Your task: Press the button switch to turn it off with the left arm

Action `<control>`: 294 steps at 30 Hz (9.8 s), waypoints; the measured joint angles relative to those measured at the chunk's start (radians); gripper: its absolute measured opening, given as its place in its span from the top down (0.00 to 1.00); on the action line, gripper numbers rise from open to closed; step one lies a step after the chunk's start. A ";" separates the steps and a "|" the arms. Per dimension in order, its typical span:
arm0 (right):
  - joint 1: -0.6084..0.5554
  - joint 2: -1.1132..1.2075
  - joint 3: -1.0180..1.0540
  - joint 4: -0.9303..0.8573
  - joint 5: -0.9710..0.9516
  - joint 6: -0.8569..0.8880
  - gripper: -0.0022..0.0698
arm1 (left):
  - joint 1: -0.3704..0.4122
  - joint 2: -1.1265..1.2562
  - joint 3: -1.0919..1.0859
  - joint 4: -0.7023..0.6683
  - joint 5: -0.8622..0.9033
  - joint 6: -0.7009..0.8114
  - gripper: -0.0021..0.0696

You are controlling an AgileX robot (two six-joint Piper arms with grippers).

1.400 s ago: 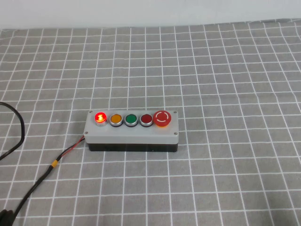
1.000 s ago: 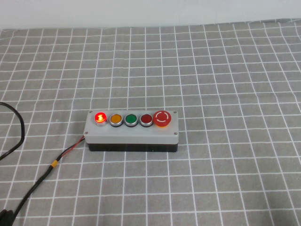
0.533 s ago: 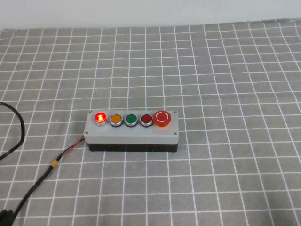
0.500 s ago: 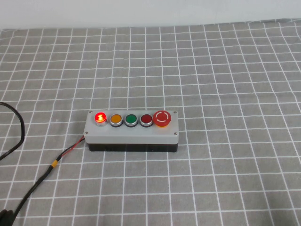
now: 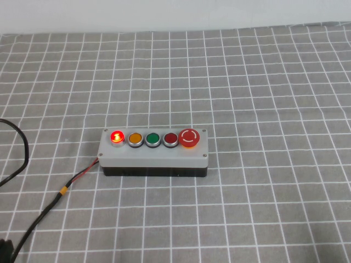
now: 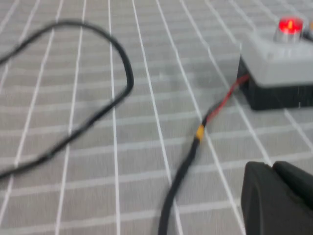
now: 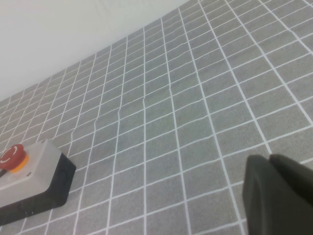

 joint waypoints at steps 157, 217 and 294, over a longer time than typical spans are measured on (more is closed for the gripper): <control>0.000 0.000 0.000 0.000 0.000 0.000 0.99 | -0.223 1.864 -1.525 -0.068 0.625 -0.048 0.98; 0.000 0.000 0.000 0.000 0.000 0.000 0.99 | -0.223 0.253 -0.954 0.100 0.708 -0.289 0.98; 0.000 0.000 0.000 0.000 0.000 0.000 0.99 | -0.040 0.003 0.000 0.000 0.023 -0.098 0.98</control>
